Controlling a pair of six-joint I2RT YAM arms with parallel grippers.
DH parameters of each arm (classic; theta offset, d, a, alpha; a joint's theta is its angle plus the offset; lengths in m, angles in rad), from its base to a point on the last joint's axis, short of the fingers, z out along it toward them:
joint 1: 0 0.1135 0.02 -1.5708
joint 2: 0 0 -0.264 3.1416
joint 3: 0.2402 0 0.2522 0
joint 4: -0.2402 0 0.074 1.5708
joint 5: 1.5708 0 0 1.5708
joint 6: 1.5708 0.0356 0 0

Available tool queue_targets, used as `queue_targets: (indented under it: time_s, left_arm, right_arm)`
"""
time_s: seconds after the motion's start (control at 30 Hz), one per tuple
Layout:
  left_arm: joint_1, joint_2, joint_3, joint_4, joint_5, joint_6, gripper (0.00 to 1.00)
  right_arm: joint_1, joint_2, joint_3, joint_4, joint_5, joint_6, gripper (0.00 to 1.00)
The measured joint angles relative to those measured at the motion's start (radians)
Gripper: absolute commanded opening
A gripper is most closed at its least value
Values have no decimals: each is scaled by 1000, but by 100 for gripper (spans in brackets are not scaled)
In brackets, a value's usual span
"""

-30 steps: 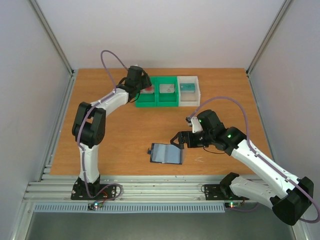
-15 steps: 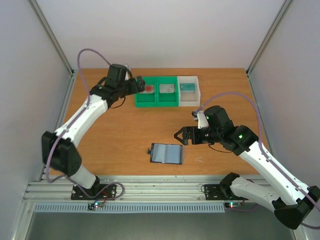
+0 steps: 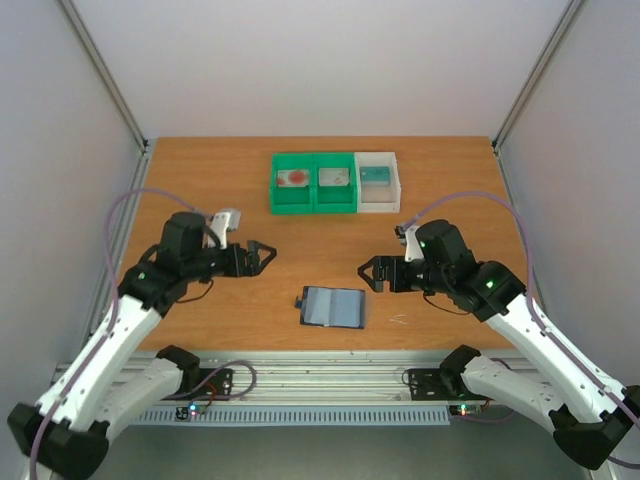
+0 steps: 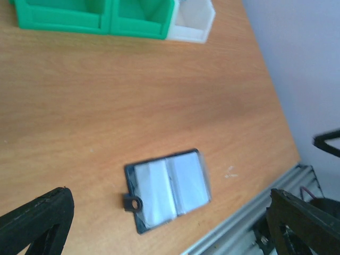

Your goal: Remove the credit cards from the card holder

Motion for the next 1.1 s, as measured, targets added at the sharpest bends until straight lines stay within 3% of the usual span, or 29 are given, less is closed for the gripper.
queue_targets:
  time_s: [0.2,0.37,1.1]
  left_arm:
    - [0,-263,-90,-39,29,-39,99]
    - [0,-391,-91,-70,2,-40,99]
    - [0,-446,-166,-75,-70,-74,99]
  right_arm:
    - [0,-54,-33,3,34,31,99]
    - [0,-95,-44,10,47,45,98]
    - [0,-196,-124,49,35,44,98]
